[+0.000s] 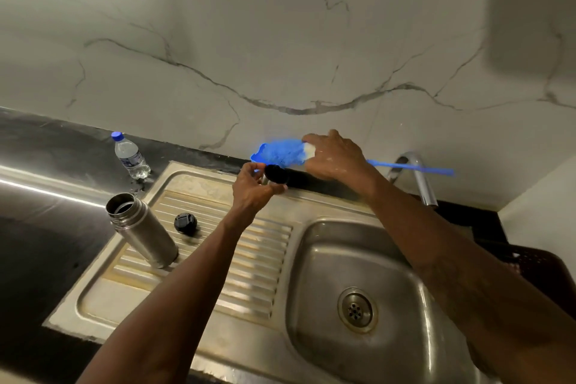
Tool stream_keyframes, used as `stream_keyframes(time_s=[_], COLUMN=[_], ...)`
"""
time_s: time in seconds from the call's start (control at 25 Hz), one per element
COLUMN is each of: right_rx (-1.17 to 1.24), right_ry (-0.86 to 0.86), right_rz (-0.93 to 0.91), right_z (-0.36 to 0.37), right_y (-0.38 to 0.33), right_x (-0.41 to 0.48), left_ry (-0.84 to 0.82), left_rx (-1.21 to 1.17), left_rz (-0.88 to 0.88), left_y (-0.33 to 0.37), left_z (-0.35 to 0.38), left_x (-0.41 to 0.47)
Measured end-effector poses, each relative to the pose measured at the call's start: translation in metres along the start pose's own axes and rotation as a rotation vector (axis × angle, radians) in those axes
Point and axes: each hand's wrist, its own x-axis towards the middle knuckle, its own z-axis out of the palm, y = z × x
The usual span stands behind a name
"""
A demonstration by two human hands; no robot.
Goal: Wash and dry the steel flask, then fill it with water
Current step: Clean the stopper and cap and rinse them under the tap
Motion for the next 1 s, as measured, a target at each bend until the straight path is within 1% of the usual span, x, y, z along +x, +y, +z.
stream_keyframes(time_s=[0.12,0.2,0.28,0.36,0.48,0.56,0.64,0.68,0.76,0.84,0.88,0.92,0.96,1.0], right_rx=[0.104,0.142,0.119,0.102,0.19,0.191,0.114,0.047,-0.102,-0.237,-0.292,-0.302,-0.254,-0.147], right_ry=[-0.001,-0.026,-0.04,-0.042,0.012,0.037,0.04,0.053,0.155,0.285,0.328,0.315,0.259,0.165], right_rz=[0.004,-0.028,-0.076,-0.09,-0.012,0.007,-0.056,-0.122,-0.302,-0.416,-0.407,-0.34,-0.225,-0.09], right_z=[0.008,0.014,0.019,0.026,0.042,0.05,0.058,0.064,0.075,0.086,0.089,0.09,0.088,0.088], right_y=[0.025,0.034,0.036,0.042,0.068,0.086,0.092,0.094,0.093,0.109,0.117,0.124,0.123,0.119], right_x=[-0.029,-0.054,-0.078,-0.096,-0.11,-0.118,-0.125,-0.129,-0.132,-0.137,-0.138,-0.139,-0.144,-0.147], left_ry=[-0.018,-0.079,-0.132,-0.141,-0.191,-0.233,-0.273,-0.292,-0.325,-0.355,-0.33,-0.286,-0.246,-0.231], left_rx=[0.097,0.222,0.316,0.338,0.373,0.435,0.511,0.554,0.607,0.618,0.61,0.59,0.559,0.529], left_rz=[0.086,0.132,0.199,0.285,0.357,0.405,0.503,0.547,0.609,0.672,0.701,0.735,0.768,0.79], left_y=[-0.001,-0.004,-0.01,-0.018,-0.028,-0.031,-0.029,-0.027,-0.02,-0.016,-0.013,-0.009,-0.008,-0.007], left_z=[-0.013,-0.013,-0.005,0.004,0.01,0.015,0.025,0.032,0.039,0.05,0.055,0.062,0.068,0.074], left_x=[-0.017,-0.033,-0.048,-0.062,-0.077,-0.084,-0.09,-0.095,-0.103,-0.112,-0.117,-0.12,-0.123,-0.126])
